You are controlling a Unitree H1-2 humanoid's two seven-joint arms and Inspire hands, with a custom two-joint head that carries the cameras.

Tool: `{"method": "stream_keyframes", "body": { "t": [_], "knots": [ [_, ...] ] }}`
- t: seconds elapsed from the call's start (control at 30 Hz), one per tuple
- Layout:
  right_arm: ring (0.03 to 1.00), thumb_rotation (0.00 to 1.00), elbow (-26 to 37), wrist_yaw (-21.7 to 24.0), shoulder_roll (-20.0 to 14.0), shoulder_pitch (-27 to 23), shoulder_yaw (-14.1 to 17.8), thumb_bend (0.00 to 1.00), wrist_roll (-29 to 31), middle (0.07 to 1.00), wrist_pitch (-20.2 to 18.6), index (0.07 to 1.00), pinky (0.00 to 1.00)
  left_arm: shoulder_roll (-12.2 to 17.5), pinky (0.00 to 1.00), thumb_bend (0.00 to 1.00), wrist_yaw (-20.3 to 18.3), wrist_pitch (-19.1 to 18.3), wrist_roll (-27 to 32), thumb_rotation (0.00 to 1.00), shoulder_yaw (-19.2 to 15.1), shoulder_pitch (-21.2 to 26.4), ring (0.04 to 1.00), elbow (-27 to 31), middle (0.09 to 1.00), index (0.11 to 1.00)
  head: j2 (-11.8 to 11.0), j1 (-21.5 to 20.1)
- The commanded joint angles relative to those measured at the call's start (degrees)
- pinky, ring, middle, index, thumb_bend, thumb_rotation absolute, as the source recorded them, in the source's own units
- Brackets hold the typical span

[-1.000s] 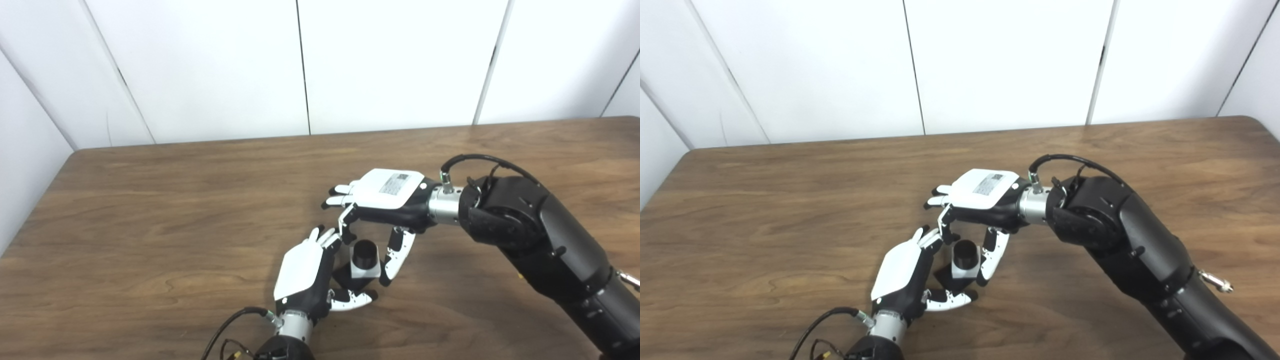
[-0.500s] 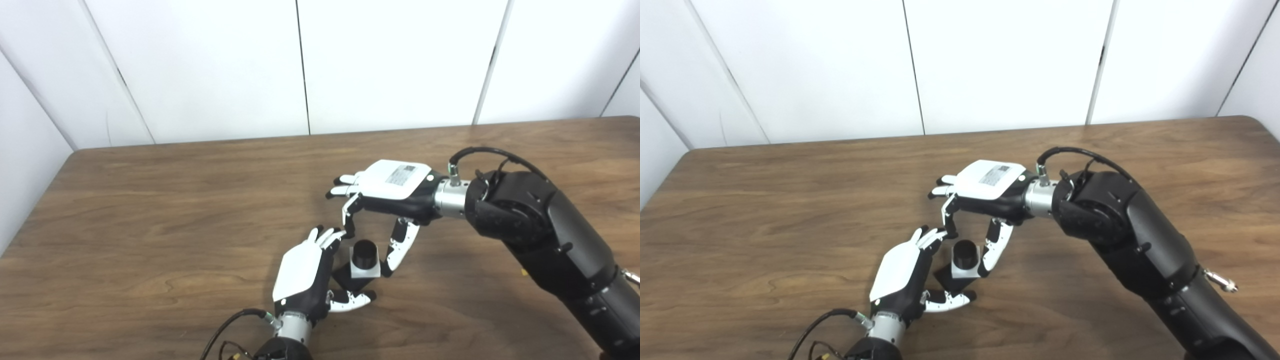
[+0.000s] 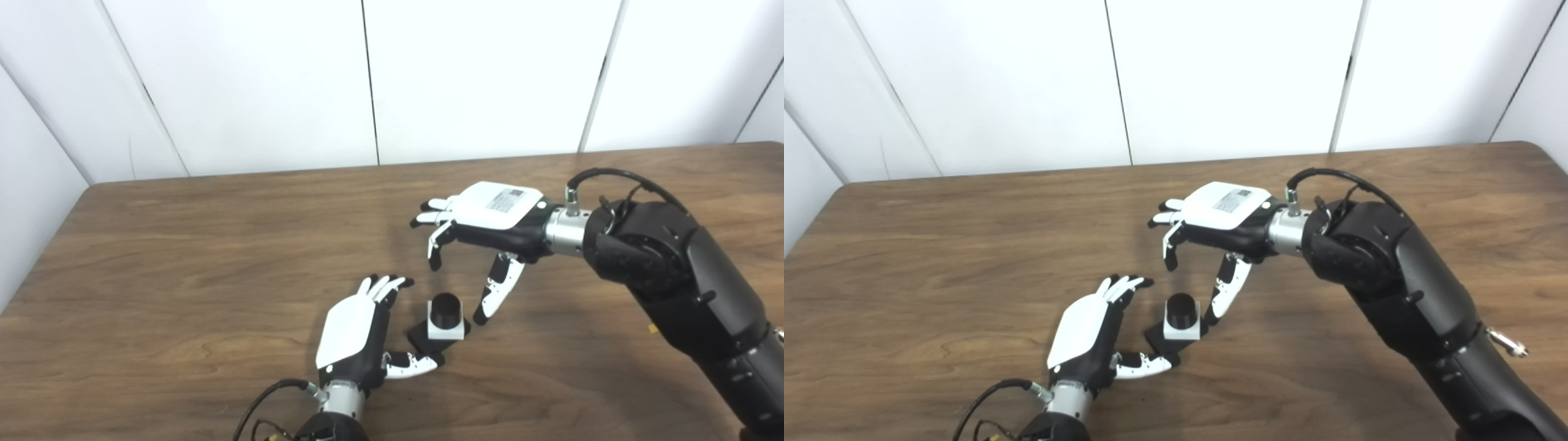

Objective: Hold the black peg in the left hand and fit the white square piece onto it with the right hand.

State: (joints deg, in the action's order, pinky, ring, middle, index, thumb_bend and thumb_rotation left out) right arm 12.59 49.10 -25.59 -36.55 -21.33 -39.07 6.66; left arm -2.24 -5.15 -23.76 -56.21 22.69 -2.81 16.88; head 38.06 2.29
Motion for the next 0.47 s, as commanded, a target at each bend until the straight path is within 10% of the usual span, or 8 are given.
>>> {"method": "stream_keyframes", "body": {
  "t": [0.0, 0.43],
  "knots": [
    [1.0, 0.37, 1.18, -1.9, -0.9, -2.19, 1.8, 0.93, 0.85, 0.956, -1.2, 0.691, 0.96, 0.0, 0.94, 0.84, -0.33, -0.87, 0.74, 0.24, -1.4, -0.01, 0.999, 2.35, 0.953, 0.88, 0.06, 0.04],
    [1.0, 0.37, 2.2, -2.64, -2.48, 0.28, 5.45, 0.98, 1.65, 0.956, -5.25, 0.768, 0.95, 0.72, 0.9, 0.87, -9.09, -3.1, 5.77, 0.31, -8.18, -0.46, 1.0, 8.24, 0.988, 0.946, -0.04, -0.34]
  ]
}}
